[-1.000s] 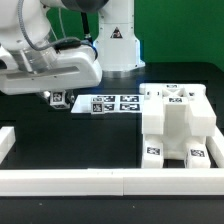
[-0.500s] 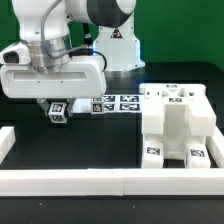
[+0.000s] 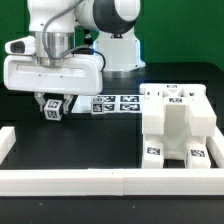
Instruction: Assemble chair
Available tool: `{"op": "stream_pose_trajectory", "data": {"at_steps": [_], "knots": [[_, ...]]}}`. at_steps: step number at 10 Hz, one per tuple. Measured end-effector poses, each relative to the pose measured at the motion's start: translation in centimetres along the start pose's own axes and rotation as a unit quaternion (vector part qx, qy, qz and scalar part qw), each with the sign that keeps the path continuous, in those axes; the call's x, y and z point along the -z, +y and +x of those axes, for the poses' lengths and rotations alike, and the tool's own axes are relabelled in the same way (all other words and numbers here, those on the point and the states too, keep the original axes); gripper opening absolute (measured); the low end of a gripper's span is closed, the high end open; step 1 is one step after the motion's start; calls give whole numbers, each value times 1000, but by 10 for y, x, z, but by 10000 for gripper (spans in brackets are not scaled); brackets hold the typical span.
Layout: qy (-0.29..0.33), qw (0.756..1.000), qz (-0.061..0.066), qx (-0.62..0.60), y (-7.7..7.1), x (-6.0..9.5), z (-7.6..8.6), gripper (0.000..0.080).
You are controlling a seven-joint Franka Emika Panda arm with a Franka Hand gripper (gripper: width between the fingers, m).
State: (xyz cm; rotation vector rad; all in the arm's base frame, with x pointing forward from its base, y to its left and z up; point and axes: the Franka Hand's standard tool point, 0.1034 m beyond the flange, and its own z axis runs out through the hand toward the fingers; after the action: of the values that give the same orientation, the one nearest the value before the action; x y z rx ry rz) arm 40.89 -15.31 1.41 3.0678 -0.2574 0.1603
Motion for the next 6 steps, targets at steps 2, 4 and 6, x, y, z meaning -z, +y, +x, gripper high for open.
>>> {"op": "stream_pose_trajectory", "data": {"at_steps": [2, 4, 6], "knots": [[-1, 1000, 0, 0, 1, 0, -1, 611], [-13, 1000, 11, -6, -5, -2, -2, 637], [-42, 999, 34, -6, -13, 0, 2, 647]]}}
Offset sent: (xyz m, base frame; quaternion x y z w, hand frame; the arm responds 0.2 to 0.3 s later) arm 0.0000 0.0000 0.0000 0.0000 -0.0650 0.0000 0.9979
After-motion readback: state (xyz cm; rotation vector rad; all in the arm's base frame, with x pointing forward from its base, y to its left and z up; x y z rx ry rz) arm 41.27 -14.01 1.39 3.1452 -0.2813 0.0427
